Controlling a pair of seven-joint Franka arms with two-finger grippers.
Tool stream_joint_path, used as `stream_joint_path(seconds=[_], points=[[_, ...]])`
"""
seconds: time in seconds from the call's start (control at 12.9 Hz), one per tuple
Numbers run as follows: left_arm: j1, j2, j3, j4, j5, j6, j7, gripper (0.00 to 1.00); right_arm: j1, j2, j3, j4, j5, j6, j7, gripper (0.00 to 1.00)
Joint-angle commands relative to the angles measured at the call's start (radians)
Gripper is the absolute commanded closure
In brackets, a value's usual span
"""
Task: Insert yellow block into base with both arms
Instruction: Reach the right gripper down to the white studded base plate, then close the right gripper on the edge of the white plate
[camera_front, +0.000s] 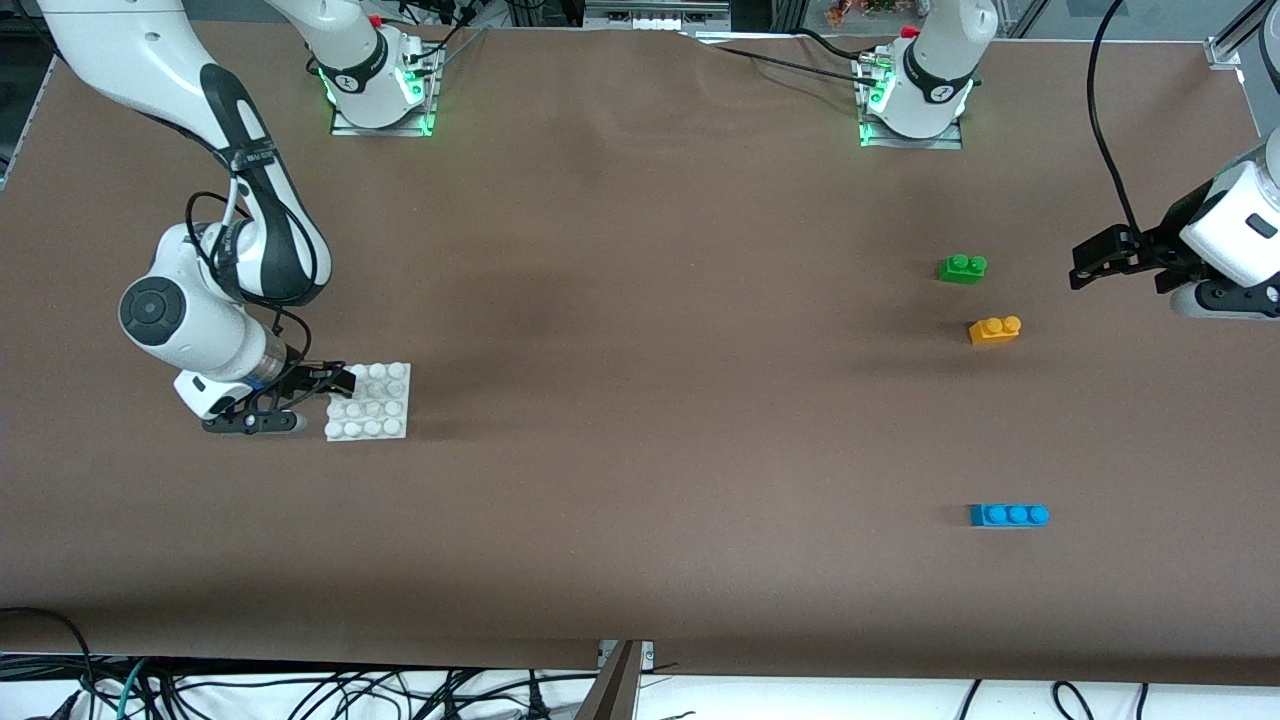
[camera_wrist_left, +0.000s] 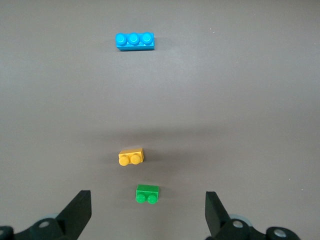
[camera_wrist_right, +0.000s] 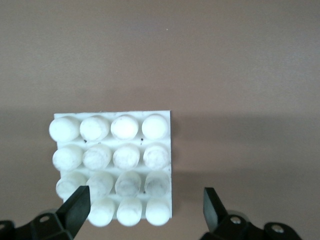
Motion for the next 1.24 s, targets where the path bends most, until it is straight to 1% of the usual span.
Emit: stream_joint_path(seconds=[0.0,0.15,0.23,0.7,0.85,0.93,1.08,1.16], points=[[-0.004,0.014,0.005,0.035,0.005,-0.026,0.021,0.00,-0.010,0.048,0.007,-0.008,0.014,0.075,0.010,0.00],[-0.004,0.014,0.005,0.033,0.005,-0.026,0.021,0.00,-0.013,0.086,0.008,-0.008,0.025,0.137,0.010,0.00],[-0.004,0.014,0.005,0.035,0.005,-0.026,0.021,0.00,-0.011,0.092,0.007,-0.008,0.034,0.146,0.010,0.00],[-0.004,0.014,0.005,0.033,0.005,-0.034,0.021,0.00,-0.011,0.114,0.008,-0.008,0.037,0.174,0.010,0.00],[-0.002,0.014,0.005,0.033,0.005,-0.041,0.021,0.00,-0.007,0.117,0.008,-0.008,0.065,0.174,0.010,0.01],[-0.002,0.014,0.005,0.033,0.005,-0.041,0.021,0.00,-0.004,0.117,0.008,-0.006,0.076,0.174,0.010,0.03],[-0.002,0.014,0.005,0.035,0.005,-0.041,0.021,0.00,-0.002,0.120,0.008,-0.006,0.077,0.174,0.010,0.15],[-0.002,0.012,0.005,0.033,0.005,-0.041,0.021,0.00,-0.002,0.120,0.010,-0.006,0.077,0.174,0.010,0.18]])
